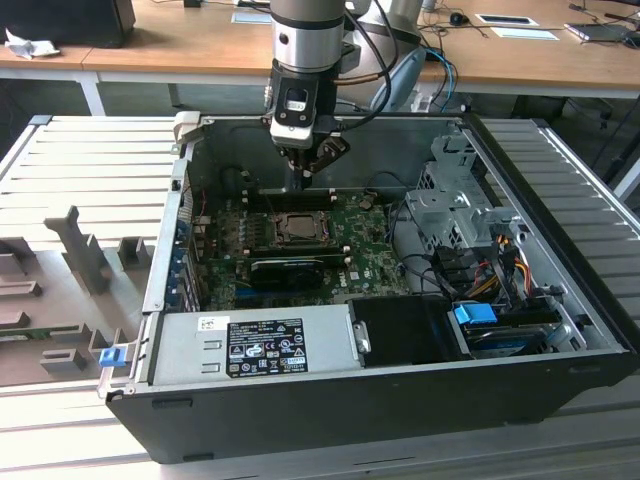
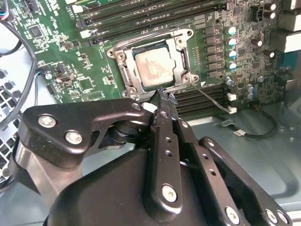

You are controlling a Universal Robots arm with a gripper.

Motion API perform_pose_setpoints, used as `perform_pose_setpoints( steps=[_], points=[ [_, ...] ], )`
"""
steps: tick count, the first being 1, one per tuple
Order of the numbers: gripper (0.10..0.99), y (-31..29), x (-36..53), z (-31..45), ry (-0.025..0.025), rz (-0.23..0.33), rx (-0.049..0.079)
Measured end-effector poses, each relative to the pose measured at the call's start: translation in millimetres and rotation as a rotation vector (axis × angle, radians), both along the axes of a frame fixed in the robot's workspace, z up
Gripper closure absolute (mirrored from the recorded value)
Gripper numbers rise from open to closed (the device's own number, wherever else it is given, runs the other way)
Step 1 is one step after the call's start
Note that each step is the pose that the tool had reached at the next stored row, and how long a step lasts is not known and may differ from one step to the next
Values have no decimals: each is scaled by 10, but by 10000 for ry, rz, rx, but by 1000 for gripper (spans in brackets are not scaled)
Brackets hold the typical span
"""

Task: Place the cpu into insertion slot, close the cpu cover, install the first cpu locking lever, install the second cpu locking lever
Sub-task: 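Install the first cpu locking lever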

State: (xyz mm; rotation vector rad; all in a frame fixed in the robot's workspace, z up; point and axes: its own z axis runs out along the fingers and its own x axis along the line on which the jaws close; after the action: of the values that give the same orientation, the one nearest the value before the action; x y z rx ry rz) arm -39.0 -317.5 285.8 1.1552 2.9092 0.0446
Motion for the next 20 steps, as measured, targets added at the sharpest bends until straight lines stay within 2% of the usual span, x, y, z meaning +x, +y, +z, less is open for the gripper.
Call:
perform_pose_setpoints(
  steps=[20],
  points=[
    [980,0,0,0,0,1216,0]
  ],
)
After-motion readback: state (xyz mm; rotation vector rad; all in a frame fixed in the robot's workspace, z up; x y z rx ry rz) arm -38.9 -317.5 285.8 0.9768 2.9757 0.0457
